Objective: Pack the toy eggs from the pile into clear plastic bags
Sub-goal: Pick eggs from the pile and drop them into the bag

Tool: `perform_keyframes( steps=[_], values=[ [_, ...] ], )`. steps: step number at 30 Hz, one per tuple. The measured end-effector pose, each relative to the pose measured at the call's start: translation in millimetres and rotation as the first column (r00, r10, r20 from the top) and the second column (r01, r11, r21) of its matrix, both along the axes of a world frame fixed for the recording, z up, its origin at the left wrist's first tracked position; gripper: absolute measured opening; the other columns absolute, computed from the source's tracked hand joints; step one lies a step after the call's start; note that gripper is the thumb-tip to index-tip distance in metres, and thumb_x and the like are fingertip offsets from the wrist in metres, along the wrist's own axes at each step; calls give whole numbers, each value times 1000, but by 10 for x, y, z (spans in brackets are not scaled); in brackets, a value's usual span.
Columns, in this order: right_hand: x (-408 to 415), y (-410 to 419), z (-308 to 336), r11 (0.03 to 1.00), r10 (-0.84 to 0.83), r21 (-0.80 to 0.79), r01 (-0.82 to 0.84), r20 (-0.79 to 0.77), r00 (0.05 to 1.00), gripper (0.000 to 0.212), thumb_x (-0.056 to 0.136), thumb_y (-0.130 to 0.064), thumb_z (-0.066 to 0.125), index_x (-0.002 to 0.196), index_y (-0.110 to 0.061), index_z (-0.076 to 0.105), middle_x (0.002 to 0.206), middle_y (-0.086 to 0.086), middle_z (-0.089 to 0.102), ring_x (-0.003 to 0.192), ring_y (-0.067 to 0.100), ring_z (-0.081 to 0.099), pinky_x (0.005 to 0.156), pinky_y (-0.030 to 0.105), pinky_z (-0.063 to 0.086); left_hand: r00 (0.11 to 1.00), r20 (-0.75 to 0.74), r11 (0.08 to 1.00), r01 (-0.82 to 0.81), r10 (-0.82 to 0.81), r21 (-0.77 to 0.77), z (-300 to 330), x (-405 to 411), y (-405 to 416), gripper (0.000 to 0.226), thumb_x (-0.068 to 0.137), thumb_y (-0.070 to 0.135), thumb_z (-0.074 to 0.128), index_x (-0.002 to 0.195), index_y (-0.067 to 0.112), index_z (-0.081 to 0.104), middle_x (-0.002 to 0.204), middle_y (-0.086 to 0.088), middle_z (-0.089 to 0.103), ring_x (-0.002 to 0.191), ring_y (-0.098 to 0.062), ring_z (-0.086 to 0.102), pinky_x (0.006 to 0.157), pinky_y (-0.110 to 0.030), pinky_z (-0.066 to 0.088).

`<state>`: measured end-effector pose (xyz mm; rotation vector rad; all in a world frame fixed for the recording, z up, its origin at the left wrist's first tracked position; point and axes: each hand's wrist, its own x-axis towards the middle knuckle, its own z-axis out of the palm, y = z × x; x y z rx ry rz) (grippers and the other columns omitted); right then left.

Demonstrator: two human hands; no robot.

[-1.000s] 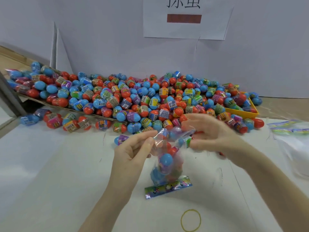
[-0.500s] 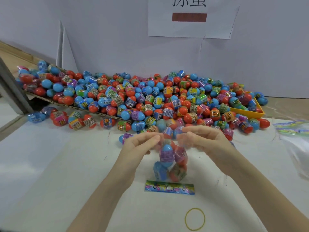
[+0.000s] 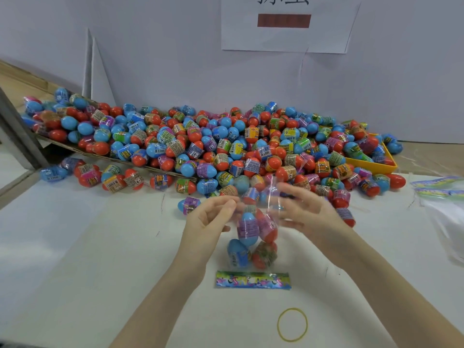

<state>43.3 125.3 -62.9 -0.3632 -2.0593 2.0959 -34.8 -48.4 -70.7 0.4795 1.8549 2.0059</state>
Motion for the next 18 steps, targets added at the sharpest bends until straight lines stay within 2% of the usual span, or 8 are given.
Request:
perform_keyframes(
  steps=[2,4,7,8,11,14,16,18],
  values=[
    [12,-65,-25,994,102,31,-105,92,991,51,58,-35,73,108,-27,61,97,-6,72,89,11,68,69,18,53,995,72,997,73,-76,40,-15,14,-6,23,79,35,57,97,22,63,91,5,73,85,-6,67,65,-16,51],
    [13,-112,-40,995,101,8,-102,101,990,54,53,-36,76,104,-21,65,95,-2,73,89,13,68,72,20,54,979,119,984,160,-168,77,-28,32,-31,46,63,46,64,106,28,61,97,2,73,88,-10,69,67,-19,53],
    [-3,-157,-36,996,87,-31,-84,90,992,59,49,-32,79,103,-18,62,93,-2,72,87,14,68,70,21,54,965,126,973,229,-230,17,-55,49,-47,73,49,42,77,117,40,53,103,5,71,95,-10,67,75,-21,54],
    [-3,-166,-31,995,97,-44,-94,91,991,61,48,-28,80,105,-19,60,94,-1,72,86,15,68,70,21,54,969,134,978,210,-208,3,-63,47,-46,73,46,40,78,115,39,54,99,7,71,93,-8,67,72,-19,54],
    [10,-171,-41,989,135,-72,-128,110,985,67,49,-16,81,110,-20,55,90,2,73,84,18,68,71,26,55,978,147,989,149,-148,7,-76,47,-33,49,55,37,71,103,27,63,90,5,74,84,-8,69,64,-16,54],
    [21,-183,-60,992,115,-61,-109,106,988,57,62,3,77,110,-19,55,87,4,72,80,20,68,71,30,57,979,114,985,170,-167,-16,-90,84,-45,46,59,43,66,100,25,66,93,4,74,87,-10,69,71,-20,56],
    [25,-190,-72,992,95,-91,-88,70,993,51,68,15,68,108,-15,57,87,6,72,75,19,68,65,28,55,977,77,979,201,-198,-21,-67,126,-64,42,57,47,66,94,28,68,87,10,73,83,-6,69,67,-17,54],
    [34,-198,-68,989,103,-110,-97,49,993,45,69,15,67,104,-13,62,90,8,72,78,20,69,63,25,54,984,34,985,174,-173,-23,-51,138,-64,36,58,45,65,90,29,69,81,15,72,78,0,67,63,-13,51]
  ],
)
